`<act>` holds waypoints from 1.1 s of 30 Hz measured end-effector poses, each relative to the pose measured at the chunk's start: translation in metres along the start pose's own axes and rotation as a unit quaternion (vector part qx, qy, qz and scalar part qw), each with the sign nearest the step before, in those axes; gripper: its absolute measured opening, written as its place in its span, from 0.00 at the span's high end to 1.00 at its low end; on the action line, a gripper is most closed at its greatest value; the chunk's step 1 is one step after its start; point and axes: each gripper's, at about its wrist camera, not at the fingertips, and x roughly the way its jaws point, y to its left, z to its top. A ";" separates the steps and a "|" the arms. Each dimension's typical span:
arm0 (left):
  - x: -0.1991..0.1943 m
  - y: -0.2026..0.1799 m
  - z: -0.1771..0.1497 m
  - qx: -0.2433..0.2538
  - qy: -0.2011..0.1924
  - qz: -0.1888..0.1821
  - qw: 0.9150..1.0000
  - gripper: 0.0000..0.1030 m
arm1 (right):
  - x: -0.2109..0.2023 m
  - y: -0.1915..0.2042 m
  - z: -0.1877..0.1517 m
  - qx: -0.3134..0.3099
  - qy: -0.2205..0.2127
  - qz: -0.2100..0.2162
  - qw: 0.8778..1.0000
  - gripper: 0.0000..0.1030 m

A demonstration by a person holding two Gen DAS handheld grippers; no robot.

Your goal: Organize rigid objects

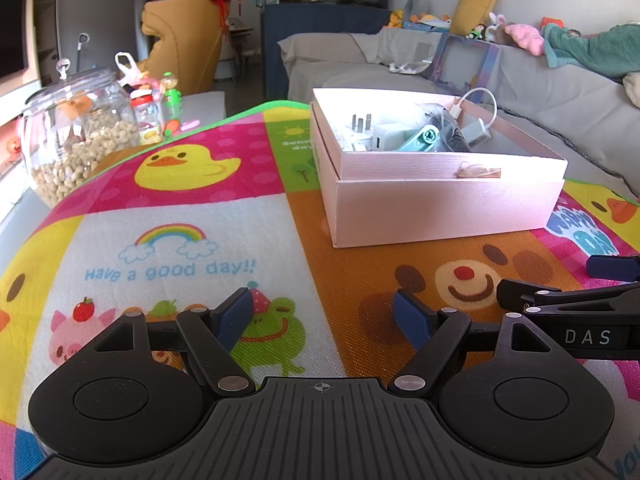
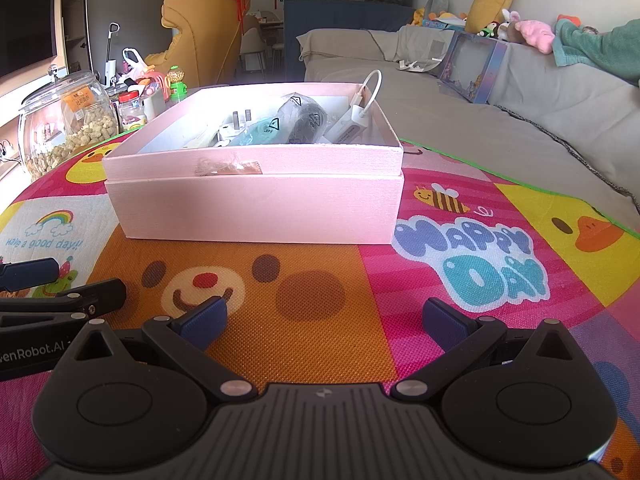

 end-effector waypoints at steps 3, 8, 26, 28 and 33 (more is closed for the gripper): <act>0.000 0.000 0.000 0.000 0.000 0.000 1.000 0.19 | 0.000 0.000 0.000 0.000 0.000 0.000 1.000 0.00; 0.000 0.000 0.000 0.000 0.000 0.000 1.000 0.19 | 0.000 0.000 0.000 0.000 0.000 0.000 1.000 0.00; 0.000 -0.001 0.000 -0.002 0.001 -0.001 1.000 0.19 | 0.000 0.000 0.000 0.000 0.000 0.000 1.000 0.00; 0.000 -0.002 0.000 -0.001 0.001 -0.001 1.000 0.20 | 0.000 0.000 0.000 0.000 0.000 0.000 1.000 0.00; 0.000 0.000 0.000 -0.004 0.001 -0.006 1.000 0.21 | 0.000 -0.001 -0.001 0.000 0.000 0.000 1.000 0.00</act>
